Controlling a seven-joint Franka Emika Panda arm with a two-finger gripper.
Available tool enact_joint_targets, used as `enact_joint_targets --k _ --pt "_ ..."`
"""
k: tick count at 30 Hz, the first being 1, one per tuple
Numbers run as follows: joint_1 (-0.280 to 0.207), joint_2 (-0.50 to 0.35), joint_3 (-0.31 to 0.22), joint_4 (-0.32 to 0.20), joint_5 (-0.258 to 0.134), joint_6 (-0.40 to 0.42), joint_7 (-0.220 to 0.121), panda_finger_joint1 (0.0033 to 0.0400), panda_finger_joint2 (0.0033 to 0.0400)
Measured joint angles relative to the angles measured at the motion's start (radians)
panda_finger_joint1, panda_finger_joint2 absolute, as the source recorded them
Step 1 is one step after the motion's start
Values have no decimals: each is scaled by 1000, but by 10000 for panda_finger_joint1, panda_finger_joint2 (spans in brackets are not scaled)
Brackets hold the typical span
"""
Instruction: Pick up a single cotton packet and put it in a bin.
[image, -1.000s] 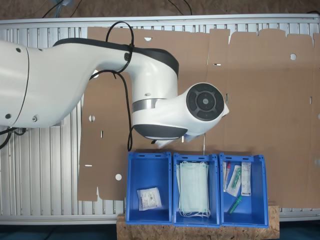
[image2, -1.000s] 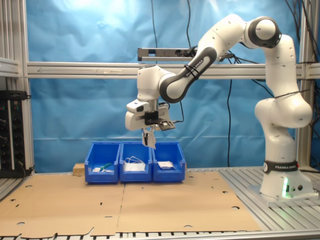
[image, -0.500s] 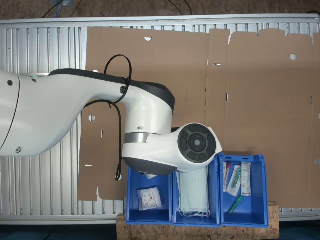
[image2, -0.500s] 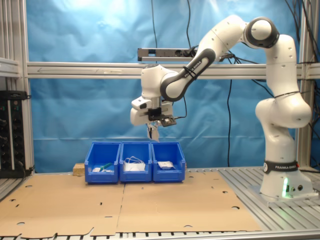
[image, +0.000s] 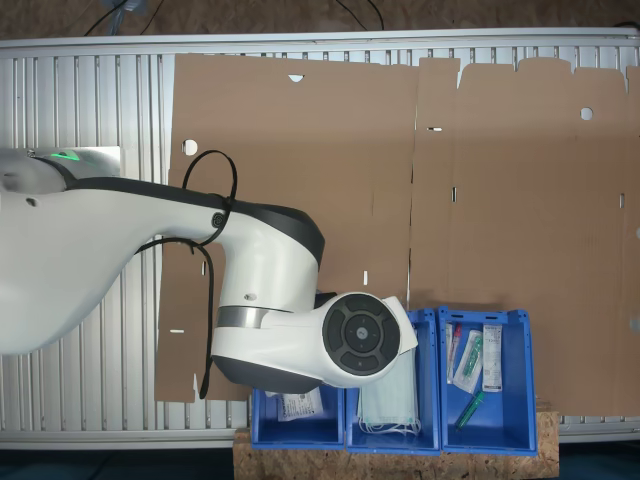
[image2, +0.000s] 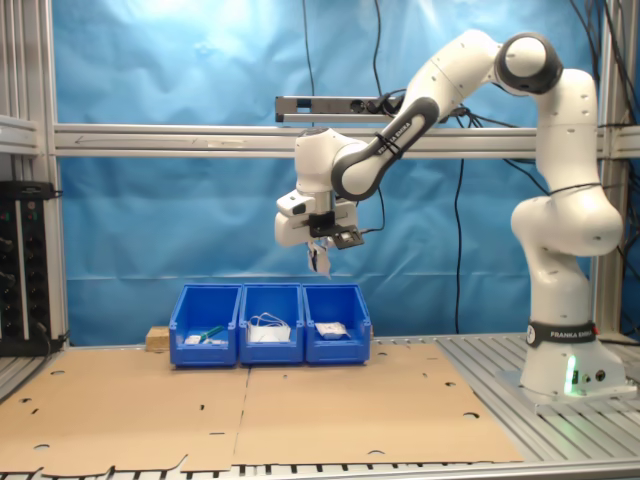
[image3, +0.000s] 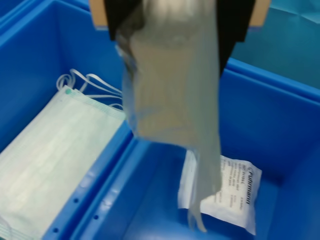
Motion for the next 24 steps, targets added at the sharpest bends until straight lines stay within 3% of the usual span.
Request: enact_joint_targets --k 9,24 --pt "-1 -30 -25 -46 -32 -1 0 55 55" --pt "-1 -33 -47 -54 -61 -1 0 55 55"
